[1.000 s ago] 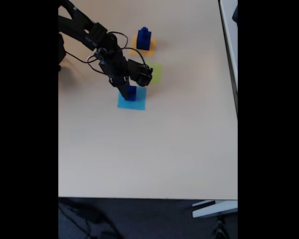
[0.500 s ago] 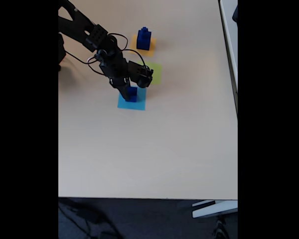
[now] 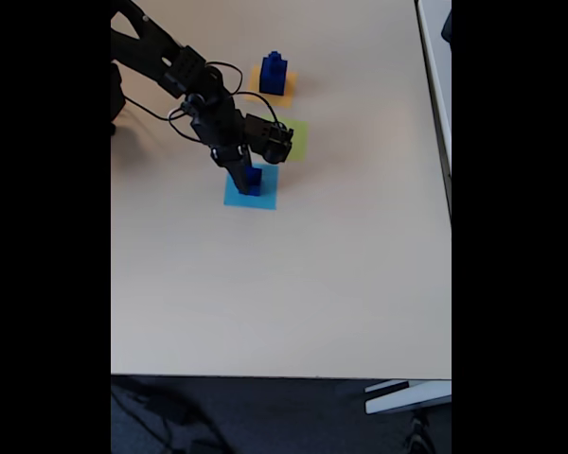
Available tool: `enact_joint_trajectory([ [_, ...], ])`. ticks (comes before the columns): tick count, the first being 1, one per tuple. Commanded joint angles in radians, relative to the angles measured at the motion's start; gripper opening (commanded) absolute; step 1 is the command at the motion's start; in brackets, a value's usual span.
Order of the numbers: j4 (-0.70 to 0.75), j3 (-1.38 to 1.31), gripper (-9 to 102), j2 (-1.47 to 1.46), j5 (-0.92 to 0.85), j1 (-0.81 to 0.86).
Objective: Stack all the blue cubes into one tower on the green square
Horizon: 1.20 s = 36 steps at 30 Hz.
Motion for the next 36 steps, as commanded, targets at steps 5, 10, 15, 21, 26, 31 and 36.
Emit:
enact_joint_trajectory([
  [5, -0.052, -0.002, 30, 0.040, -0.005, -0.017],
  [10, -0.049, -0.061, 31, 0.058, -0.043, -0.025],
  [15, 0.054, -0.221, 32, 0.107, -0.112, -0.043],
  [21, 0.181, -0.423, 32, 0.193, -0.092, -0.120],
  [26, 0.247, -0.529, 30, 0.206, 0.057, -0.239],
  [31, 0.344, -0.604, 29, 0.186, 0.224, -0.360],
  [36, 0.451, -0.695, 29, 0.130, 0.379, -0.469],
])
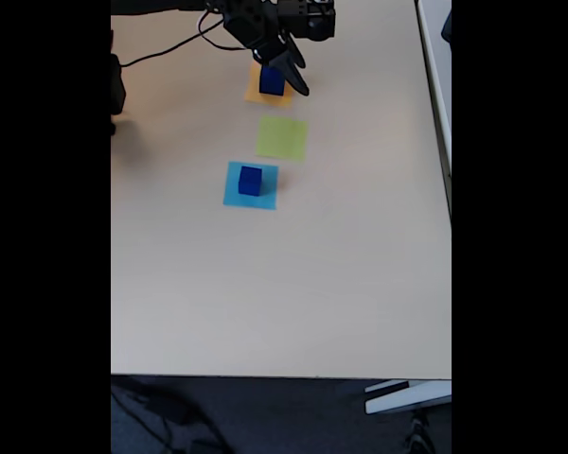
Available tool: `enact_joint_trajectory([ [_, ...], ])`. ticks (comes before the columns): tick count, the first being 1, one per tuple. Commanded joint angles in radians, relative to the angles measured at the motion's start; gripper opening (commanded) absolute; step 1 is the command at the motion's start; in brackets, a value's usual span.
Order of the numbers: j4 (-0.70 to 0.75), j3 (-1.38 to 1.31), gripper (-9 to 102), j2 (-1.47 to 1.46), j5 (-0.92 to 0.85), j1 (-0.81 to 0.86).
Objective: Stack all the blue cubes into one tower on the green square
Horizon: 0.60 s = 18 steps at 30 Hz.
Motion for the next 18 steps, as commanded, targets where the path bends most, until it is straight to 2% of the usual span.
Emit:
enact_joint_trajectory([
  [1, 0.046, -0.120, 29, -0.009, 0.078, -0.064],
  [9, 0.000, -0.092, 28, -0.063, 0.275, -0.212],
  [18, -0.044, -0.084, 27, -0.120, 0.337, -0.285],
])
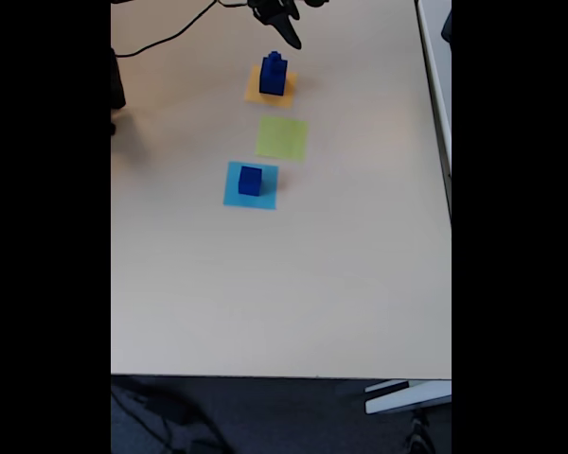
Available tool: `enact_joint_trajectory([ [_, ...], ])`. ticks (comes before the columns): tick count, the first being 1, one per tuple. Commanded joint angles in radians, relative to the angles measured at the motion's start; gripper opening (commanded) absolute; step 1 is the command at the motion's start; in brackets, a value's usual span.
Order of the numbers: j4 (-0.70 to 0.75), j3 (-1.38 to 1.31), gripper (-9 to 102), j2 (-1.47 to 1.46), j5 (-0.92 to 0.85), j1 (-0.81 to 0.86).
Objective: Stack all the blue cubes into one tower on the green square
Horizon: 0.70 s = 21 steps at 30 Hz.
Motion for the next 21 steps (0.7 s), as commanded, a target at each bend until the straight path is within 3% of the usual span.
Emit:
enact_joint_trajectory([
  [1, -0.034, -0.009, 27, 0.002, 0.011, -0.020],
  [9, -0.060, 0.020, 26, -0.034, 0.006, -0.048],
  [21, -0.215, 0.241, 25, 0.005, -0.021, -0.057],
])
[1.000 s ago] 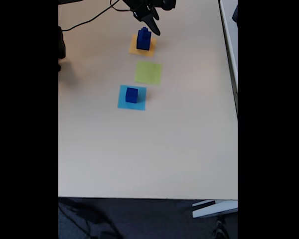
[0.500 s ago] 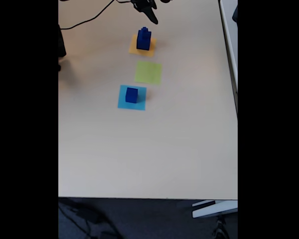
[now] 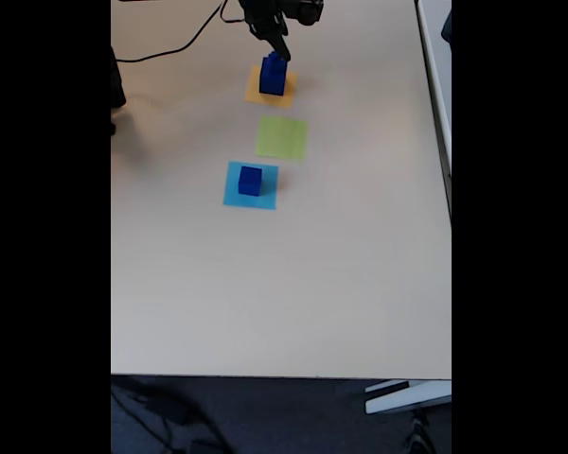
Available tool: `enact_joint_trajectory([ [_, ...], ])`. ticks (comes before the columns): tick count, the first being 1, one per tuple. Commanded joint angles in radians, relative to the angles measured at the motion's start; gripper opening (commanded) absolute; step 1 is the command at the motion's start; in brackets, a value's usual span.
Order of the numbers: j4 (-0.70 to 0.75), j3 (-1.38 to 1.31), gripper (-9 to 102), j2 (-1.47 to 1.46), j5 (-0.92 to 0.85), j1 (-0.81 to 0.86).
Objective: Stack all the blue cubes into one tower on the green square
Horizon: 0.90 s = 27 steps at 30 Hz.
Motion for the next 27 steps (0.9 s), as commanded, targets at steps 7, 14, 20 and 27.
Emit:
enact_joint_trajectory([
  [7, -0.032, 0.017, 28, 0.086, -0.067, 0.018],
  [14, -0.031, 0.017, 27, 0.103, -0.100, 0.037],
  [20, -0.032, 0.025, 26, 0.112, -0.118, 0.041],
  [27, -0.032, -0.009, 25, 0.135, -0.124, 0.046],
])
